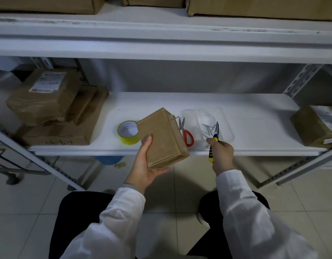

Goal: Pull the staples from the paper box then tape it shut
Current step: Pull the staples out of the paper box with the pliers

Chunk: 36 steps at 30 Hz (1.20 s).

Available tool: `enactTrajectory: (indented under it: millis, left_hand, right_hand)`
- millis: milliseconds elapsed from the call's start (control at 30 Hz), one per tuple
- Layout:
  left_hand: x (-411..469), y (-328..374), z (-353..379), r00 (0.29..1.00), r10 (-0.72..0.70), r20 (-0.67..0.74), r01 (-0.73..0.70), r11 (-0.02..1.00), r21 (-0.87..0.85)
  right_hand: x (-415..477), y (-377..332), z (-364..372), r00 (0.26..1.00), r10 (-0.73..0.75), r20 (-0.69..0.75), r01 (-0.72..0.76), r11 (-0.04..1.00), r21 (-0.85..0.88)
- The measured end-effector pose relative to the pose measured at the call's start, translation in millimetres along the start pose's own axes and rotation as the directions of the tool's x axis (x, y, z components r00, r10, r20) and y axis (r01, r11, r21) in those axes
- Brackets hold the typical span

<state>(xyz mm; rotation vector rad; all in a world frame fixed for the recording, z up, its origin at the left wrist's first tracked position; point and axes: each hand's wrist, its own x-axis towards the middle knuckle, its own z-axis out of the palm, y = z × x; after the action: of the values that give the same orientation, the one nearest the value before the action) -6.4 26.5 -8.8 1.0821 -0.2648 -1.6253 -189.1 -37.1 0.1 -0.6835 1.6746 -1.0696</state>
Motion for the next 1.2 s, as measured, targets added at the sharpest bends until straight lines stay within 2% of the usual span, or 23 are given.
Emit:
enactTrajectory:
  millis: [233, 433, 600, 1000, 1200]
  left_hand:
    - [2.0, 1.9, 0.1, 1.000, 0.006, 0.029, -0.006, 1.000, 0.005]
    - [0.6, 2.4, 5.0, 1.000, 0.017, 0.010, -0.016, 0.997, -0.079]
    - [-1.5, 4.5, 4.9, 0.999, 0.043, 0.029, -0.041, 0.995, -0.086]
    - [-1.9, 4.2, 1.3, 0.997, 0.049, 0.060, -0.044, 0.995, -0.085]
    - [-0.9, 4.1, 6.3, 0.989, 0.099, 0.113, -0.089, 0.992, -0.092]
  right_hand:
    - [-7.3, -4.6, -1.9, 0.998, -0.047, 0.029, 0.048, 0.999, -0.019]
    - [-39.2, -19.6, 3.4, 0.927, -0.117, 0.357, 0.159, 0.983, -0.089]
    - [-46.1, -21.9, 10.0, 0.885, -0.083, 0.459, 0.139, 0.986, -0.090]
    - [-46.8, -21.1, 16.4, 0.899, -0.063, 0.433, 0.119, 0.987, -0.104]
    - [-51.7, -13.5, 22.1, 0.928, -0.094, 0.361, 0.109, 0.994, -0.021]
